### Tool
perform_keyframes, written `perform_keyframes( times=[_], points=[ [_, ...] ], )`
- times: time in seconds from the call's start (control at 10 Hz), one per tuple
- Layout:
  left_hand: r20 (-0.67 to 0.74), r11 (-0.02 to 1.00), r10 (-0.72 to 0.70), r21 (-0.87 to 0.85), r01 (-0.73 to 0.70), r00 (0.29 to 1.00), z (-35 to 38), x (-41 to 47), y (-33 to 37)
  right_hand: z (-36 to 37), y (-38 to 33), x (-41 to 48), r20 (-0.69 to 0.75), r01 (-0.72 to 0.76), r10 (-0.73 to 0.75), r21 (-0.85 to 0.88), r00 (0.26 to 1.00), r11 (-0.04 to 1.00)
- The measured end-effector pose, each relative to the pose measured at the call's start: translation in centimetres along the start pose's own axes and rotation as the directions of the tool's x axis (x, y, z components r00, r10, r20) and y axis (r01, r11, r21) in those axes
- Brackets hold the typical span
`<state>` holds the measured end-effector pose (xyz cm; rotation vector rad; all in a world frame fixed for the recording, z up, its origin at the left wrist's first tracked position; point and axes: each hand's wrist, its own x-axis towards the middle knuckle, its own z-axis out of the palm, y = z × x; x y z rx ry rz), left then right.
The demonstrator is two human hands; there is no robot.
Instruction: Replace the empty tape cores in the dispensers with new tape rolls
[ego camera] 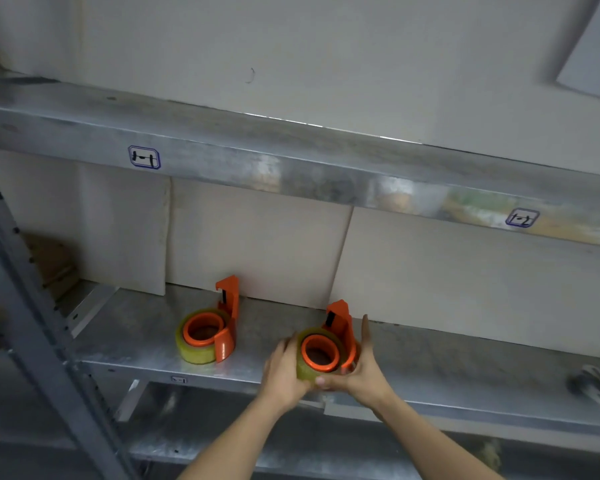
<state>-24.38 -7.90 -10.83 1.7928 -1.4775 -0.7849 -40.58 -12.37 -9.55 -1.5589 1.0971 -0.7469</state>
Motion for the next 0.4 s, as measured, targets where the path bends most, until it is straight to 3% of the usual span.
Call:
perform_keyframes(
  times=[0.2, 0.4],
  points=[
    [0.023, 0.996, -0.077, 0.046, 0.076, 0.997, 0.8, 0.1, -0.5, -0.2, 0.0, -0.7, 0.025, -0.046, 0.050, -0.111, 0.998, 0.993],
    [0.089, 0.993, -0.041, 0.110, 0.031, 0.995, -1.6, -0.6, 0.3, -0.6, -2.0, -2.4, -0.025, -0.119, 0.116, -0.262, 0.993, 0.958]
  ],
)
